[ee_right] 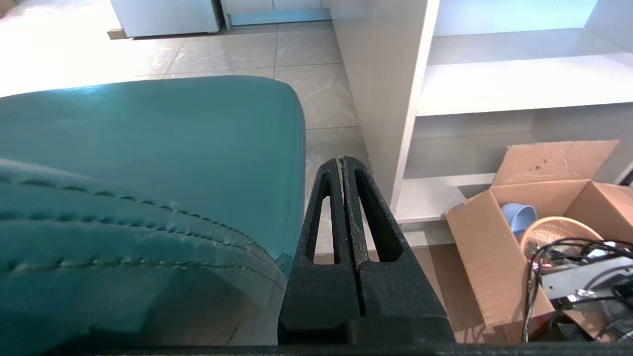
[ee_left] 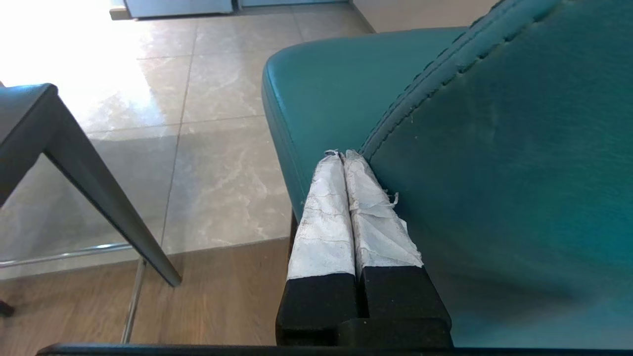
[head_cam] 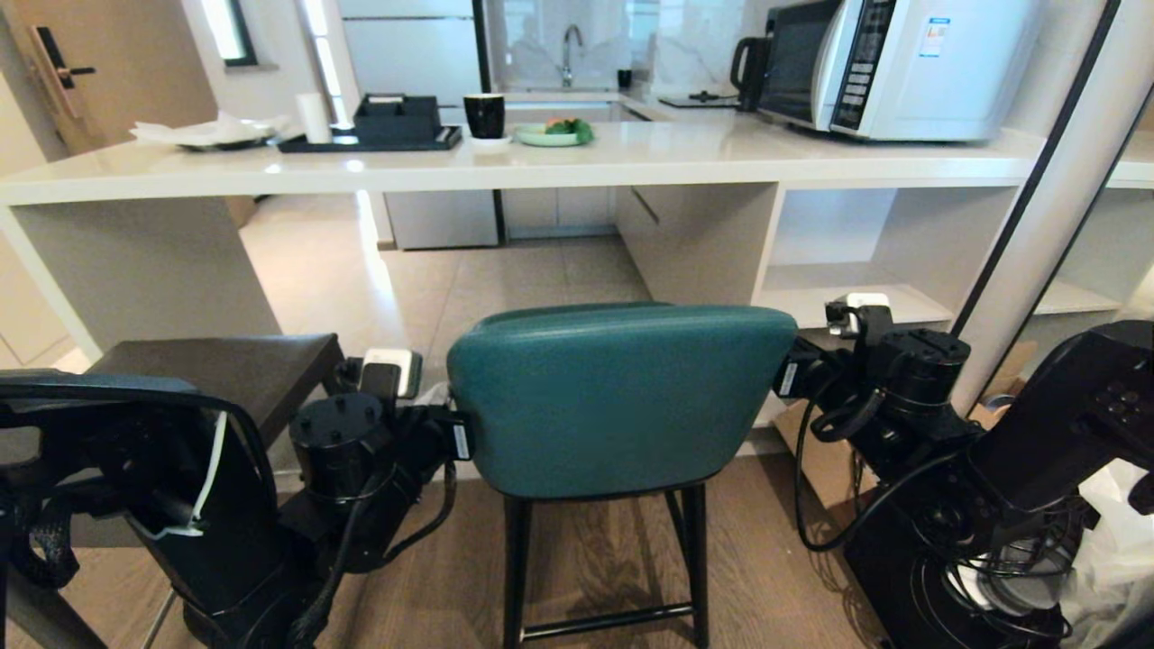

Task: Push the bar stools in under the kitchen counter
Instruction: Push the blue chair back under the dining table

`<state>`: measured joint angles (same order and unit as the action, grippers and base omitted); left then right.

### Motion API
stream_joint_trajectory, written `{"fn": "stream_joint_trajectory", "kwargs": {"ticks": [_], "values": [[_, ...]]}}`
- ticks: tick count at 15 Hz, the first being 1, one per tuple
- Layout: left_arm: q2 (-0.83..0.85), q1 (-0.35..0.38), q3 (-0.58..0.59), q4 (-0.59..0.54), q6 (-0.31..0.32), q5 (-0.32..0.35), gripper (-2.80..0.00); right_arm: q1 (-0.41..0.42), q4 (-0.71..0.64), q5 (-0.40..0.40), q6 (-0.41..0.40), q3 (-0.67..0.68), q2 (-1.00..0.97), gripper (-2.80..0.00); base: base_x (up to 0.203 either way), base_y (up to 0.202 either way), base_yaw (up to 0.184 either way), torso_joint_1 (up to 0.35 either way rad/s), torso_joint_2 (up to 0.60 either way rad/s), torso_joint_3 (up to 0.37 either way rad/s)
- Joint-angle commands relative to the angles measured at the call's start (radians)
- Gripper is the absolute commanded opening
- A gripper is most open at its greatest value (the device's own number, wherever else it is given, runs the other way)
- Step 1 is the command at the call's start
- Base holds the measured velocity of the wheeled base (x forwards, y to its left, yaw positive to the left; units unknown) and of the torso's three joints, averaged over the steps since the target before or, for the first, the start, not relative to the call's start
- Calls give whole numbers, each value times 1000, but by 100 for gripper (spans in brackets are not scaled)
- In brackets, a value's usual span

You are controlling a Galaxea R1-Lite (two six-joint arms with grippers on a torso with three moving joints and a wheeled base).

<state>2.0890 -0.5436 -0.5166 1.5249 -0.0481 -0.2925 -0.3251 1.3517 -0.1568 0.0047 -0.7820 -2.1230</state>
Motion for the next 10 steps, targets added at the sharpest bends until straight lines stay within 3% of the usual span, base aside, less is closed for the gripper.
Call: {"fn": "stream_joint_trajectory", "kwargs": {"ticks": [1,5,10], "values": [[27,21,-15,5,-1,15,-280,-6,10,10,-2,13,5,-280,0,0,0,0,0,0],[41,63,-43,5,31,18,-280,-9,17,10,-3,47,27,-280,0,0,0,0,0,0],[42,62,-65,5,57,18,-280,-12,17,8,-3,50,38,-280,0,0,0,0,0,0]]}}
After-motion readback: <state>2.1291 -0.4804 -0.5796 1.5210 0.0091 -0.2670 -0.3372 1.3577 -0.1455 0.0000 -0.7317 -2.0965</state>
